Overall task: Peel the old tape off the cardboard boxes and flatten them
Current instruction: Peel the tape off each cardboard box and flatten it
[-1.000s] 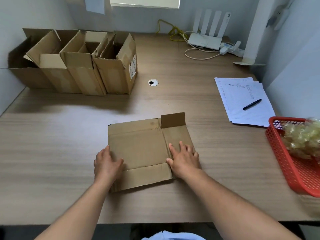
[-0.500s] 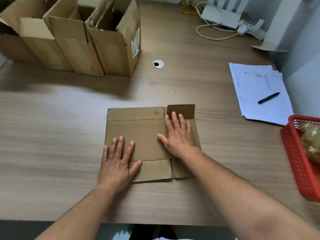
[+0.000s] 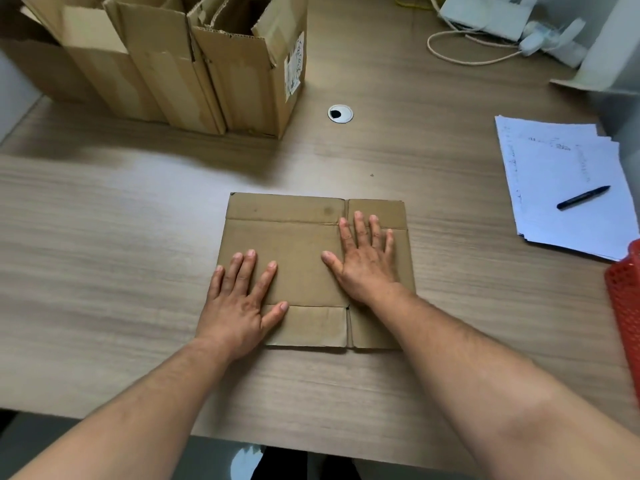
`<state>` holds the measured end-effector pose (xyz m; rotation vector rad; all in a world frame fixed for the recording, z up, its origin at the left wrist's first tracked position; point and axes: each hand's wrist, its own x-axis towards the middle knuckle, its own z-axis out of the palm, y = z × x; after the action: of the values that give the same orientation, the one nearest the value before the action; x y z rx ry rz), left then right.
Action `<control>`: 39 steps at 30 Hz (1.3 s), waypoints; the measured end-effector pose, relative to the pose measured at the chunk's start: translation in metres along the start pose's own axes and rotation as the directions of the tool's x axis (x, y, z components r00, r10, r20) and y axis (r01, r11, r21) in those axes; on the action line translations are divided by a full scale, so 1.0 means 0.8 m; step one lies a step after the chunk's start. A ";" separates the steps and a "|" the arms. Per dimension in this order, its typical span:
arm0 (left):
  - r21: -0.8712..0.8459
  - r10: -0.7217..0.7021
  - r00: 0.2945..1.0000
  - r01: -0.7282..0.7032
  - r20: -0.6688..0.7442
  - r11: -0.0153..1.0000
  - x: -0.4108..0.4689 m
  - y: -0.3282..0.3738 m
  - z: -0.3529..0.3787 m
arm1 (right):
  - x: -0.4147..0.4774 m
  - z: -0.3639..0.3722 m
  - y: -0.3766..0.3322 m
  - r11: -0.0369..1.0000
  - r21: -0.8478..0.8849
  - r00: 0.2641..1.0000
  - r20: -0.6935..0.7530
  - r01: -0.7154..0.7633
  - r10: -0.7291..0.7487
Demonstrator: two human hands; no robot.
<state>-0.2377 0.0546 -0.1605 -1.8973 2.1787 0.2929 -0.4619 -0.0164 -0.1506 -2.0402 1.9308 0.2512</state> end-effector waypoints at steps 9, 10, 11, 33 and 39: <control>-0.133 -0.033 0.998 0.026 -0.046 0.991 0.001 -0.003 -0.036 | -0.108 0.019 0.043 0.995 0.053 0.978 -0.190 -0.081 0.090; -0.170 -0.095 0.992 0.079 -0.086 0.982 -0.002 -0.005 -0.038 | -0.120 0.021 0.042 0.982 0.078 0.960 -0.207 -0.175 0.187; -0.215 -0.184 0.977 0.158 -0.106 0.964 -0.006 -0.007 -0.040 | -0.128 0.020 0.041 0.954 0.121 0.934 -0.204 -0.273 0.293; -0.673 0.107 0.994 -0.078 0.002 0.736 -0.045 0.054 -0.054 | -0.295 0.010 0.077 0.416 0.724 0.614 0.013 -0.550 0.789; -0.639 0.314 0.945 -0.301 -0.097 0.708 -0.102 0.178 -0.064 | -0.441 0.013 0.139 0.353 0.765 0.434 -0.107 -0.539 0.895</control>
<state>-0.3706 0.1353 -0.0873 -1.7606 2.5972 1.2788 -0.5964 0.3139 -0.0519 -0.6187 2.6737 -0.7893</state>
